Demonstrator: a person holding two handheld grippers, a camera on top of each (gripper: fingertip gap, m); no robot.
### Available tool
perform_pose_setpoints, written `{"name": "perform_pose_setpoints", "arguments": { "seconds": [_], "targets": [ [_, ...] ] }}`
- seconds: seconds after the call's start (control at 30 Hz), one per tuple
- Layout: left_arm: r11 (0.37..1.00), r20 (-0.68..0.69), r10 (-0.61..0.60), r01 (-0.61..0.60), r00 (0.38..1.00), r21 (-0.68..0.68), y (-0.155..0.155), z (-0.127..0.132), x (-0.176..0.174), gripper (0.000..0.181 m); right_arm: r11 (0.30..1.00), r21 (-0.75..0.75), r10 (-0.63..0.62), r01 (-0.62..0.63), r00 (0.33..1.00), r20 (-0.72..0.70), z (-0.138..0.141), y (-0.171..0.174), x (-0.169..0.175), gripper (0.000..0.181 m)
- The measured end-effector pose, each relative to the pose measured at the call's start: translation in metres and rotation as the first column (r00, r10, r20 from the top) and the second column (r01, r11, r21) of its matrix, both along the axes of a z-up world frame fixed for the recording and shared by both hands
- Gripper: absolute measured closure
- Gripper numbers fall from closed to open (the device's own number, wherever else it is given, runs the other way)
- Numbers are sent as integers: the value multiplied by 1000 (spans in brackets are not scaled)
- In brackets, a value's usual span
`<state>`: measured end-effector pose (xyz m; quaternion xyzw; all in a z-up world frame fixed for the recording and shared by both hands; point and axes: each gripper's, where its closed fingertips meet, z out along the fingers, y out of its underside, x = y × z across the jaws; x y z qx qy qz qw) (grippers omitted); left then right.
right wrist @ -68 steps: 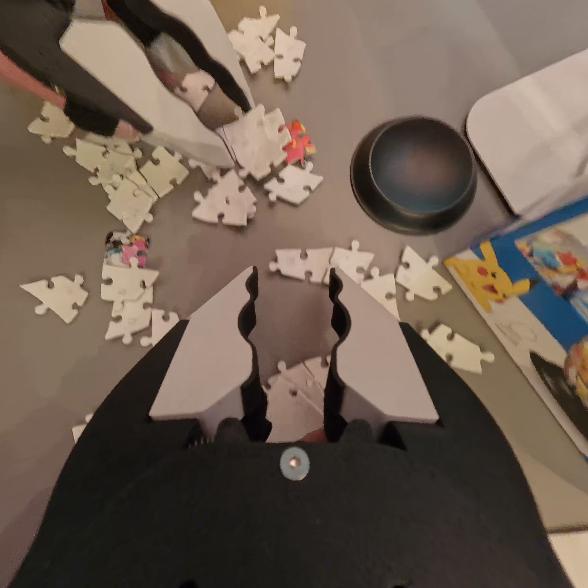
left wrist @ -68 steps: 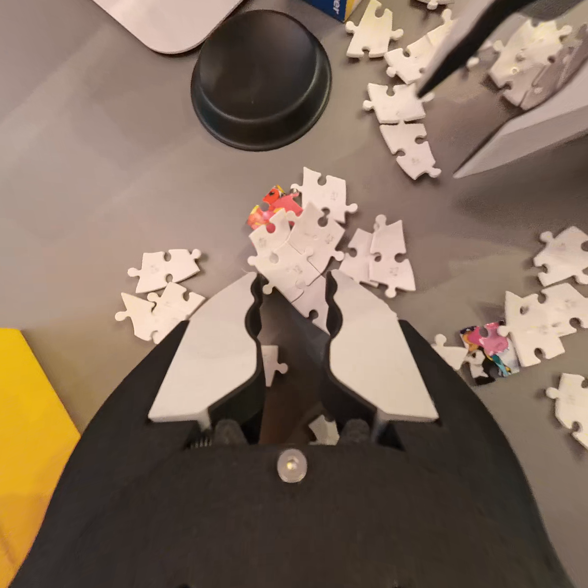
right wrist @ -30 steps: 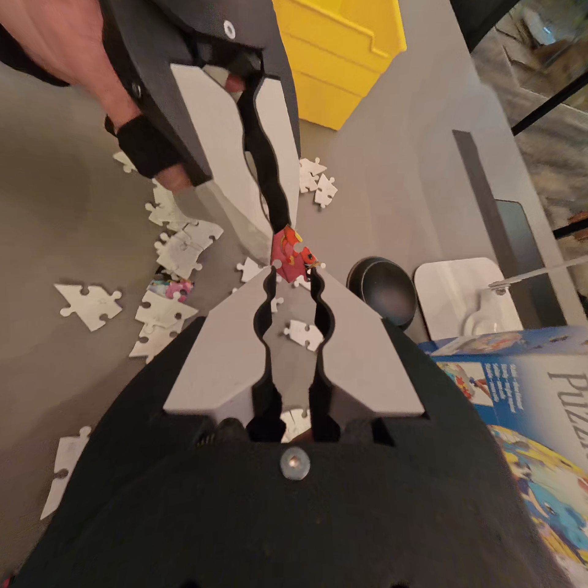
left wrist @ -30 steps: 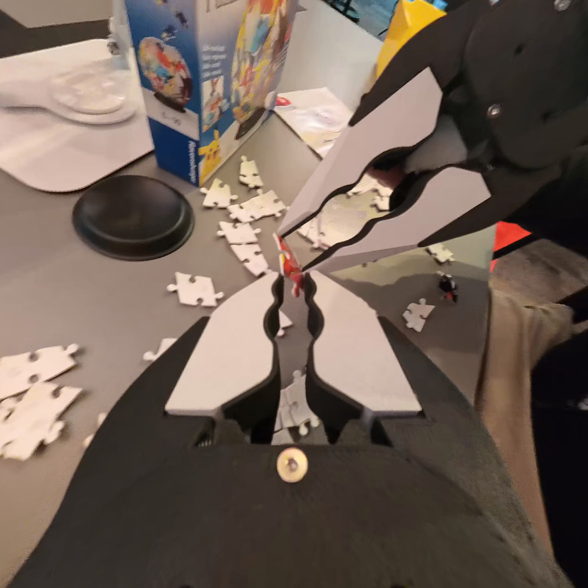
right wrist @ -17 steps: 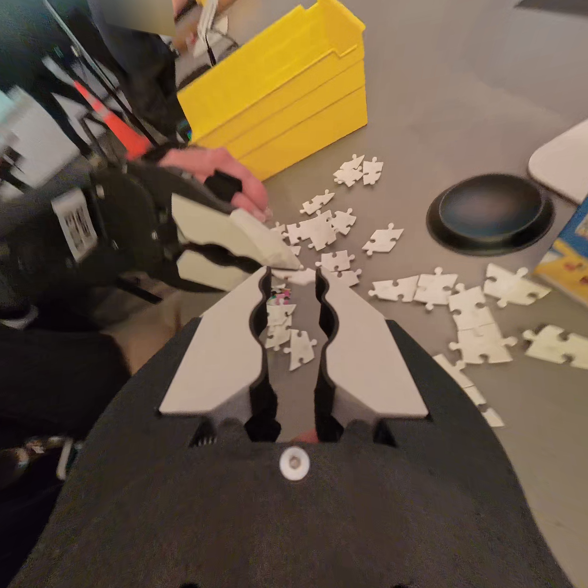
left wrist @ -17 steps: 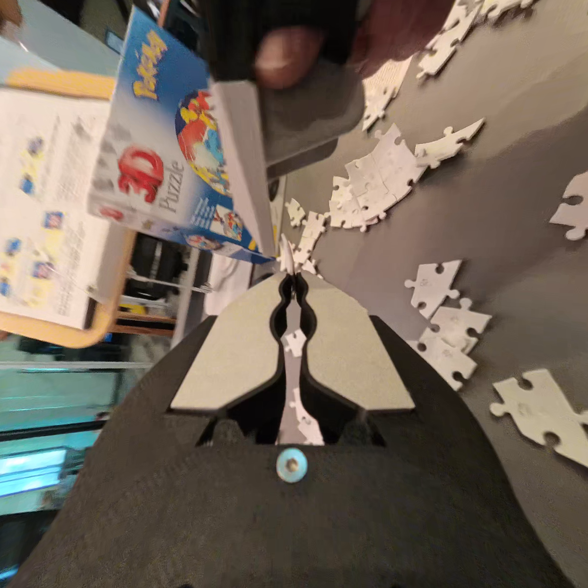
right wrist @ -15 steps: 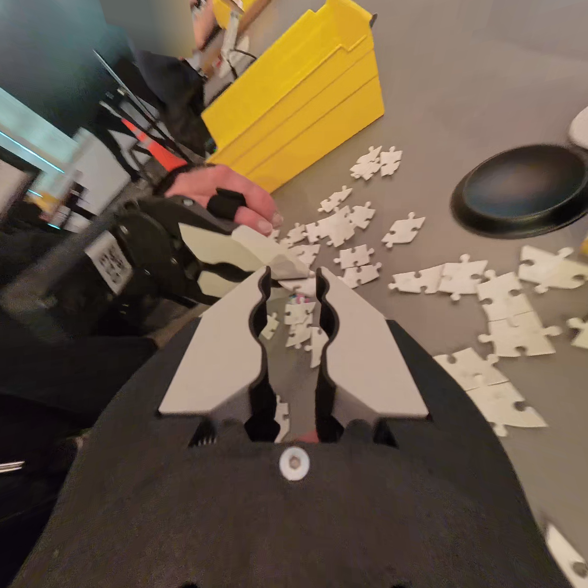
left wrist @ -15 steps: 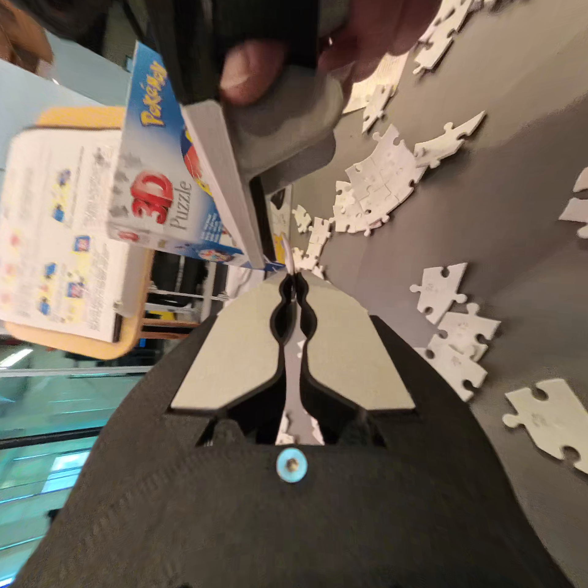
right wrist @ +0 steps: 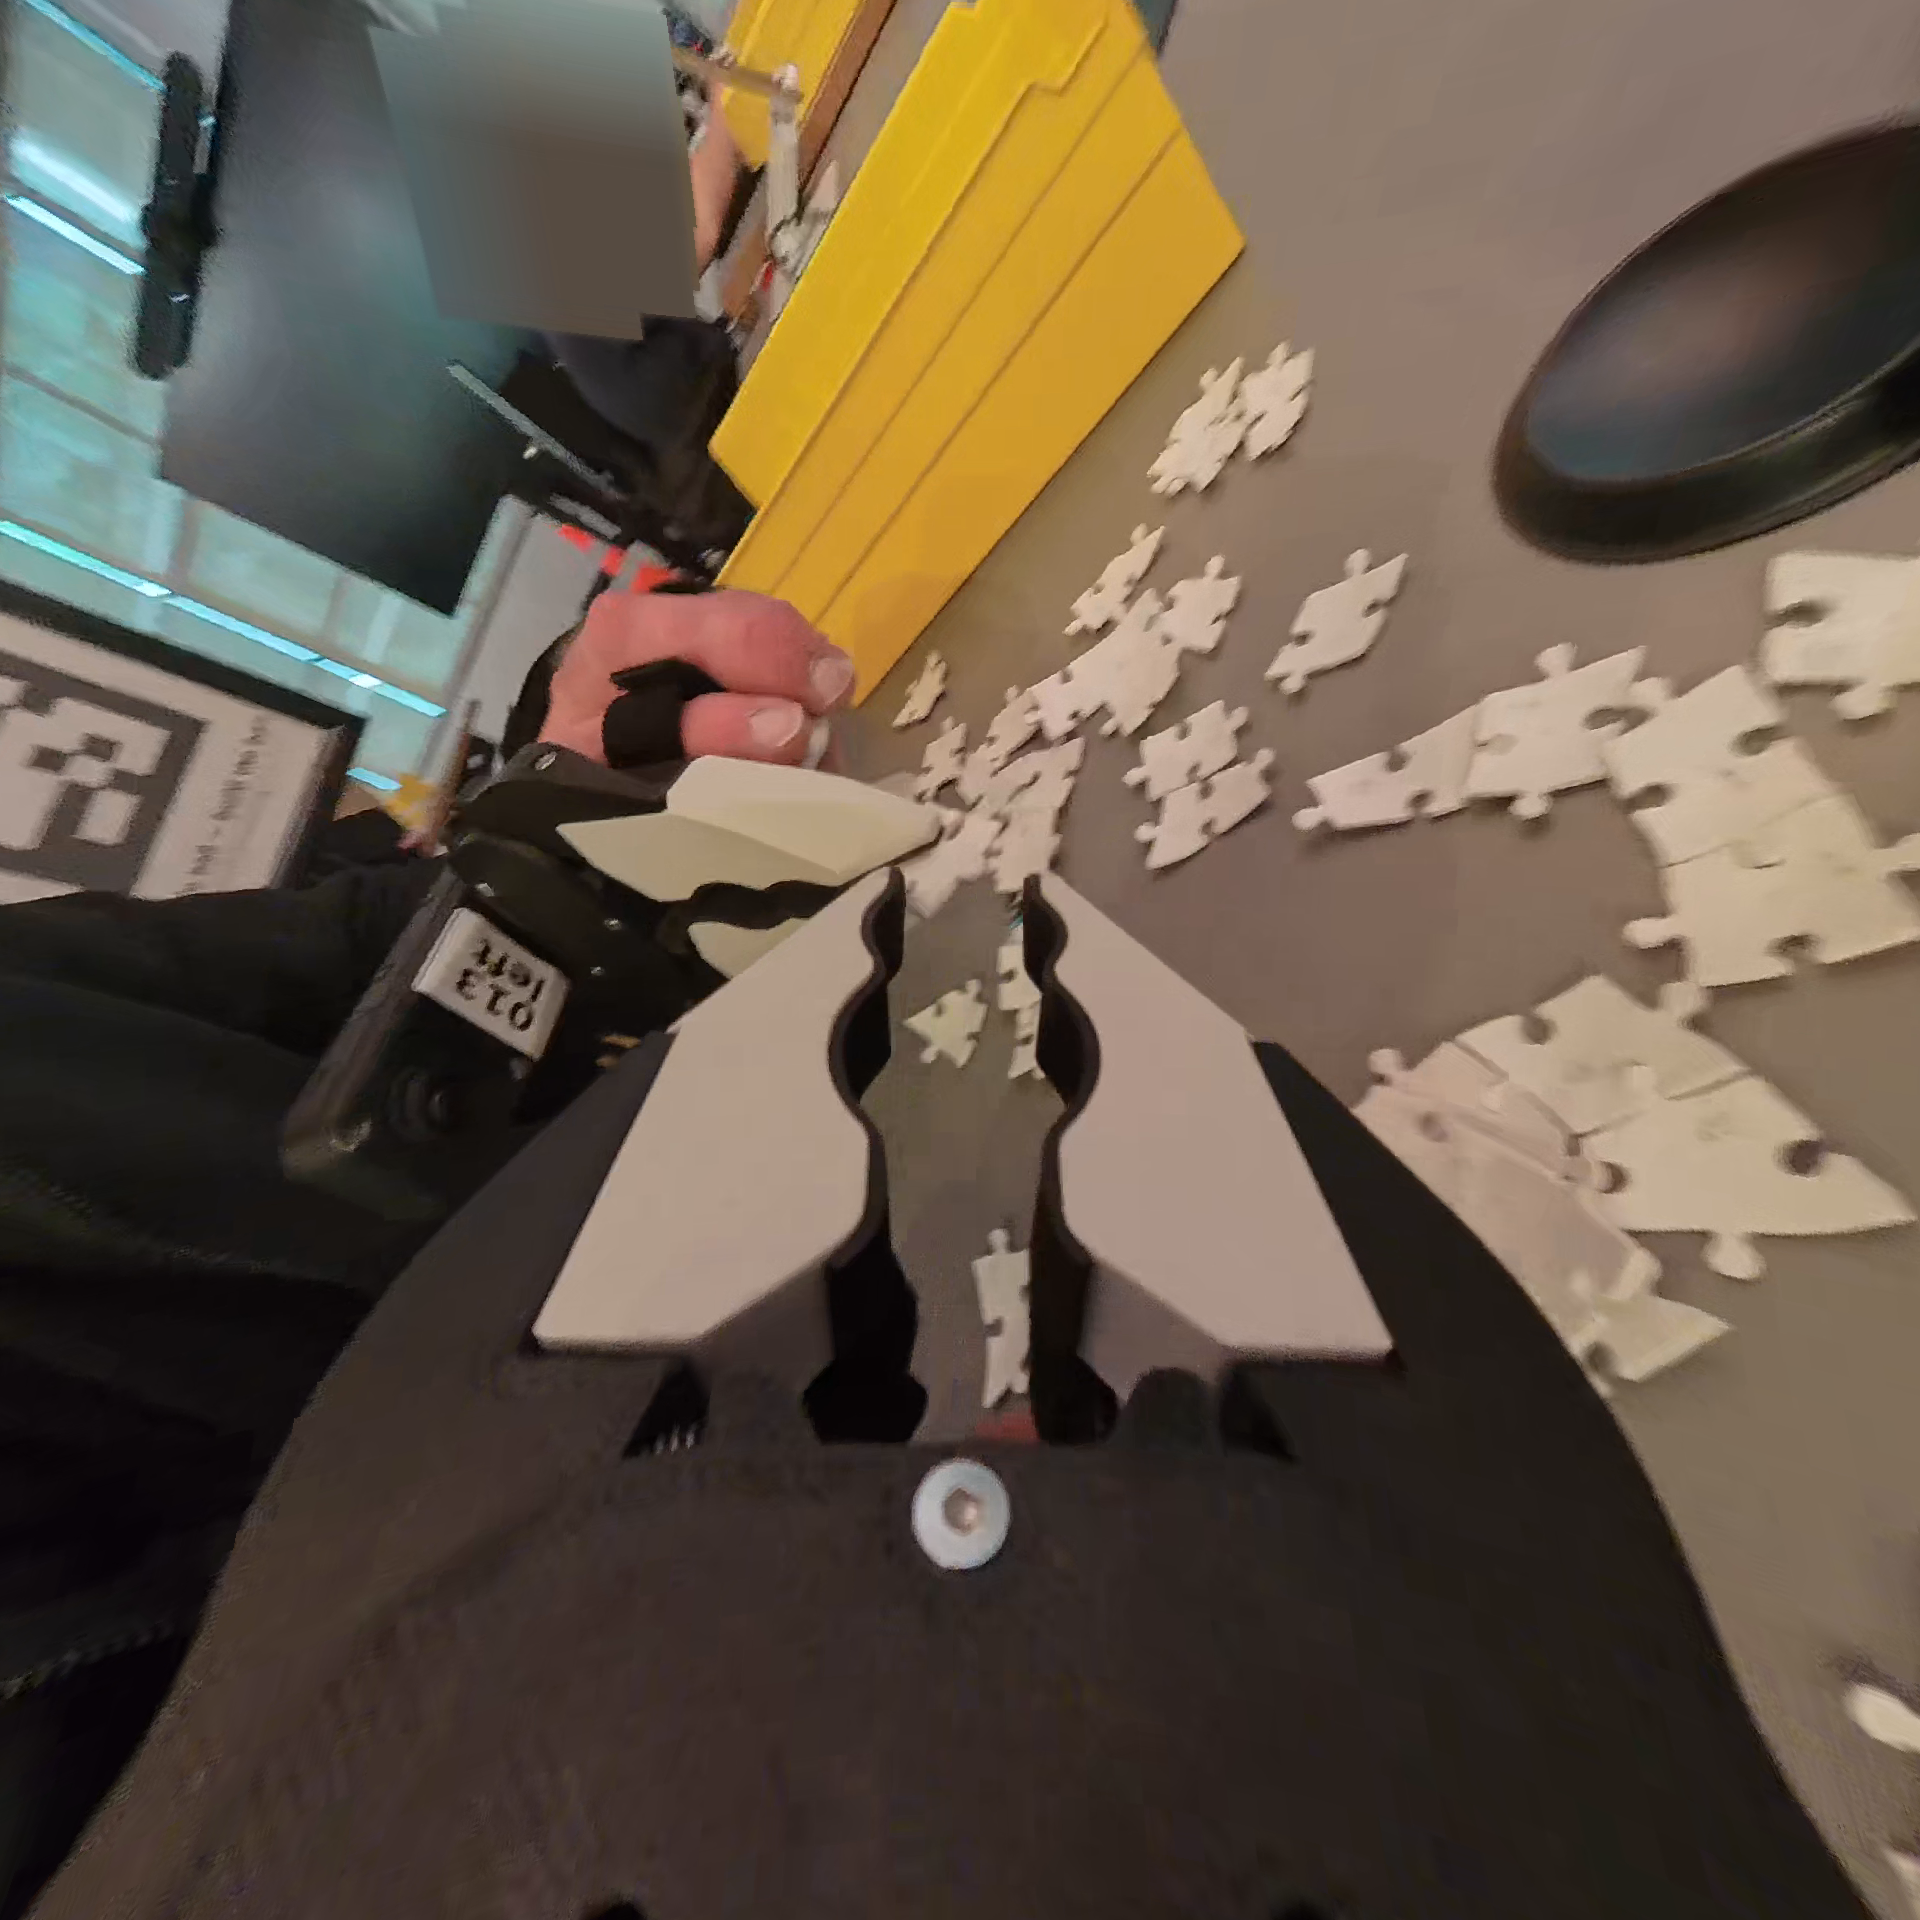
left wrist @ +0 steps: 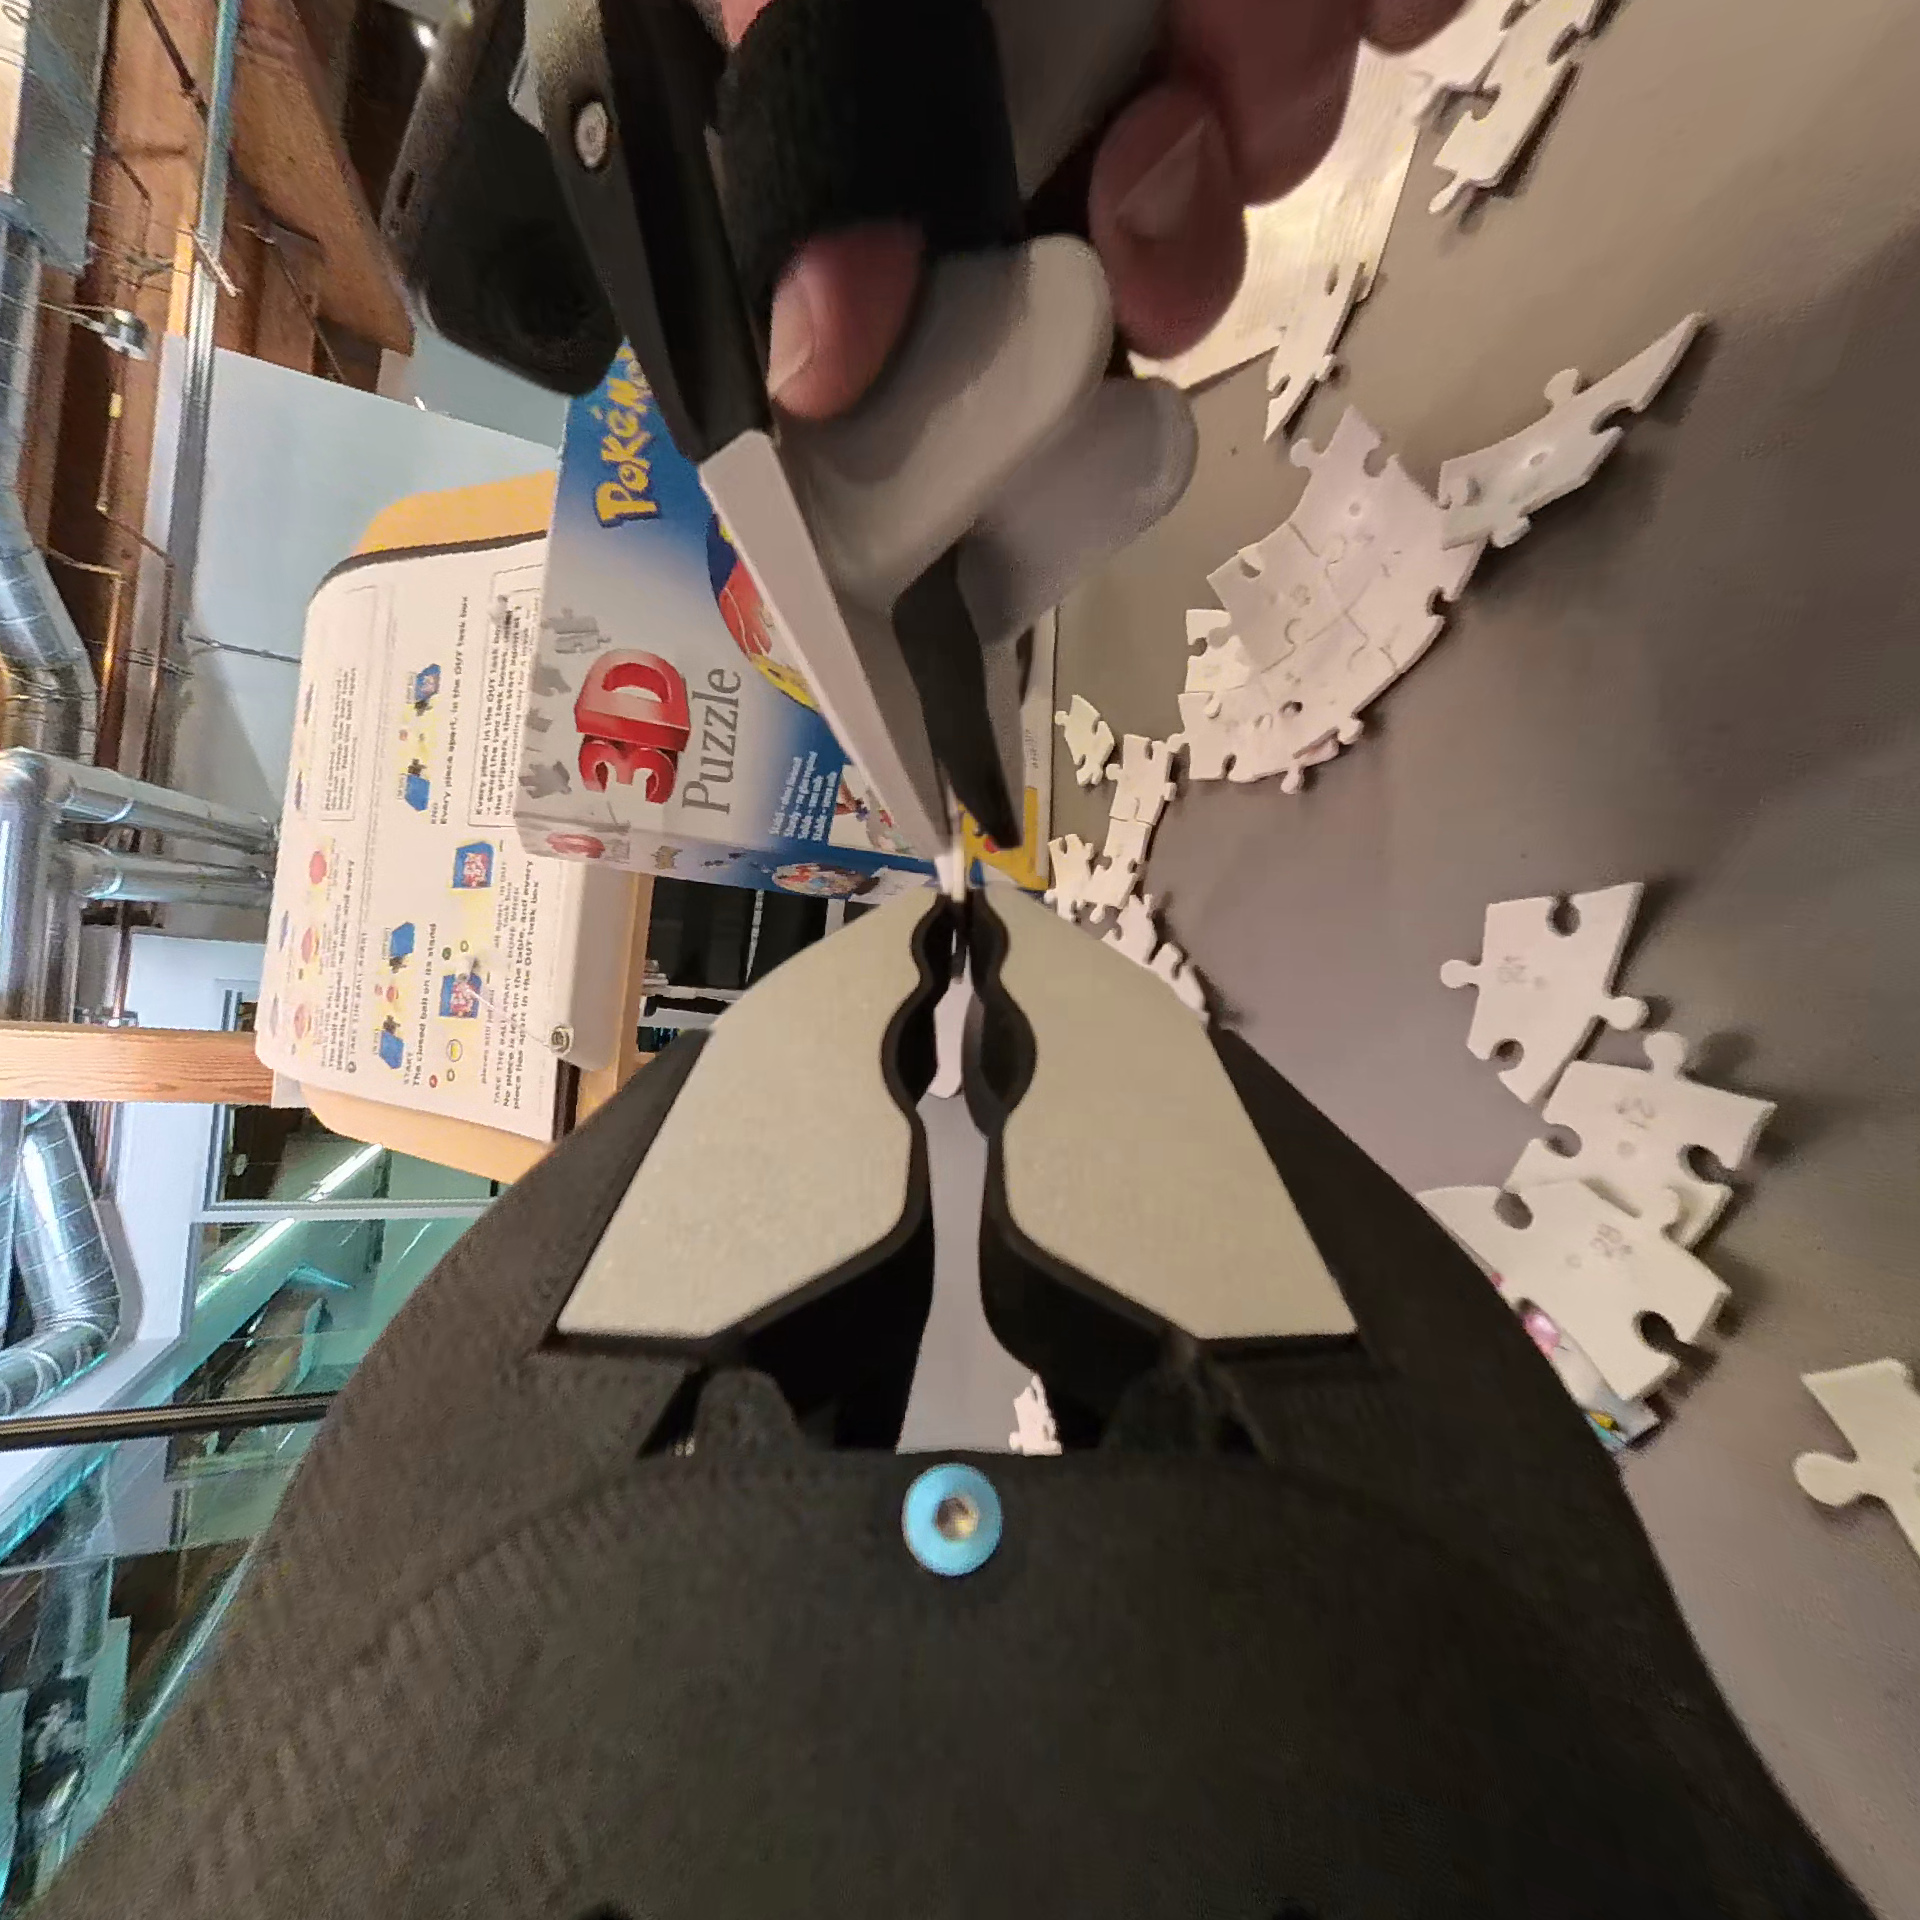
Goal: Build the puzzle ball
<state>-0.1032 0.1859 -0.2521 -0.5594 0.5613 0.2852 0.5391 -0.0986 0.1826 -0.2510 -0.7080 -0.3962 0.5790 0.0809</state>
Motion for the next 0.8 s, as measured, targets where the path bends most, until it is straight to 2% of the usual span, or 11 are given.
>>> {"name": "perform_pose_setpoints", "arguments": {
  "seconds": [0.2, 0.37, 0.47, 0.6, 0.63, 0.7, 0.8],
  "targets": [
    [1000, 50, -18, 18, 999, -11, -1, 0, 3, 165, 1000, -2, 10, -11, 999, -52, 4, -1, -1, 180],
    [991, 151, -5, 26, 988, -133, 0, -11, -9, 149, 1000, 4, 20, -20, 999, -26, -4, 4, 5, 180],
    [971, 209, 14, 36, 978, -235, 1, -24, -19, 146, 996, 78, 42, -51, 993, 108, -30, 8, 11, 180],
    [938, 257, 44, 49, 966, -343, -1, -39, -25, 146, 963, 204, 99, -178, 932, 348, -74, 6, 17, 179],
    [933, 247, 57, 37, 967, -359, 0, -43, -27, 146, 951, 238, 89, -197, 912, 399, -84, 9, 17, 170],
    [926, 234, 75, 19, 969, -377, 1, -50, -30, 146, 923, 320, 48, -215, 888, 457, -91, 16, 17, 155],
    [914, 238, 102, 4, 966, -407, 3, -57, -34, 147, 879, 438, -23, -189, 900, 436, -79, 35, 19, 152]
  ]
}}
